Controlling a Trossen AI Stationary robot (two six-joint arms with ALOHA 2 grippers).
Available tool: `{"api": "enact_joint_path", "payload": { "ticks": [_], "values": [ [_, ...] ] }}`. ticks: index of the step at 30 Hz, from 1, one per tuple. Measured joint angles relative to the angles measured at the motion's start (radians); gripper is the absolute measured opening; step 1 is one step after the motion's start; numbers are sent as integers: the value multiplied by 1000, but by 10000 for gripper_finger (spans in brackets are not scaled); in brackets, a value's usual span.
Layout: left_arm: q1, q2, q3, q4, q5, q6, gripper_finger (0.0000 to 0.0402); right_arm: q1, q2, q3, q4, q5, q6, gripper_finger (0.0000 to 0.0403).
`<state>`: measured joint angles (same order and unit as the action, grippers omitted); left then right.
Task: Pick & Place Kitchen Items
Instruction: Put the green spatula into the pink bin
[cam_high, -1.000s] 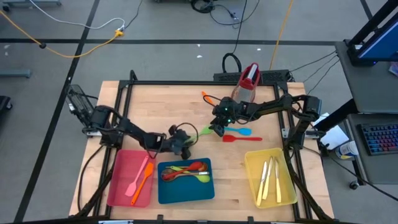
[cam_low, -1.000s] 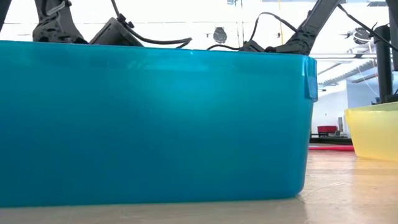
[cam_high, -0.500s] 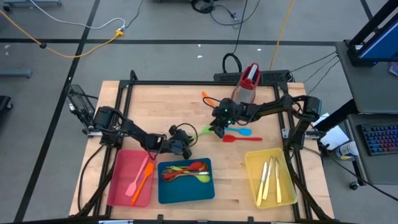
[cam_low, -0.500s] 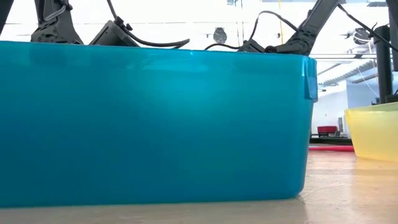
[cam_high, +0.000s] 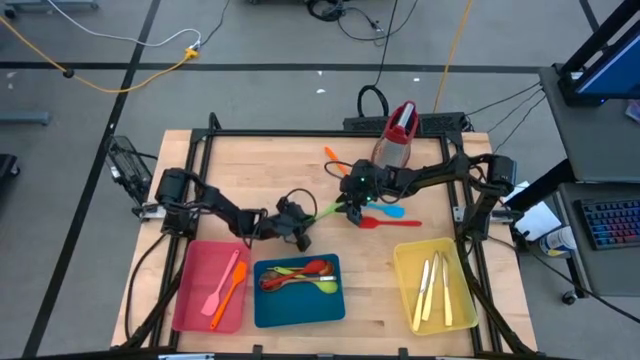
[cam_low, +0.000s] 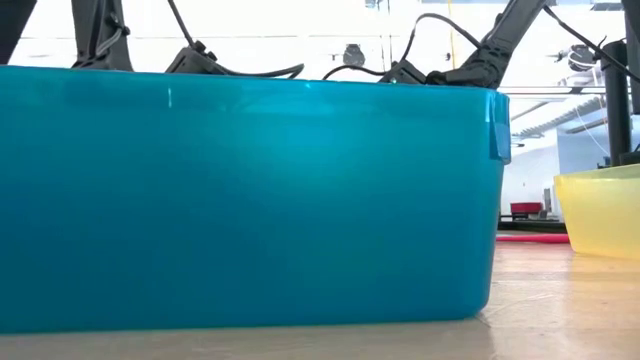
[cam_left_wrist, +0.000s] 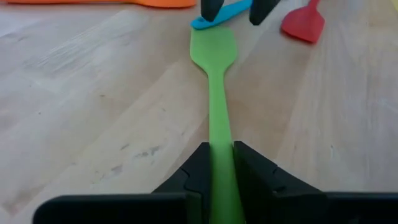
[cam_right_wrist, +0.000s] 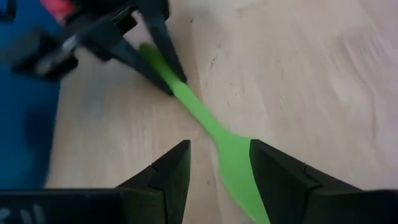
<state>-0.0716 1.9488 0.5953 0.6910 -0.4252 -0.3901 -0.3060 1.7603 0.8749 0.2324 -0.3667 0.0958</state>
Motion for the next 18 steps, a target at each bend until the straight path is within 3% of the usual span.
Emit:
{"api": "enact_joint_path", "payload": {
  "ticks": [4,9,12,18],
  "values": [
    [17,0,0,23,28,-2,57,30,0,0,-1,7,-306,160],
    [35,1,1,53,66,-40,67,95,0,0,0,93,-611,160],
    [48,2,1,92,97,-42,69,130,0,0,7,133,-705,160],
    [76,3,2,143,169,-66,70,153,0,0,15,241,-717,160]
  ]
}}
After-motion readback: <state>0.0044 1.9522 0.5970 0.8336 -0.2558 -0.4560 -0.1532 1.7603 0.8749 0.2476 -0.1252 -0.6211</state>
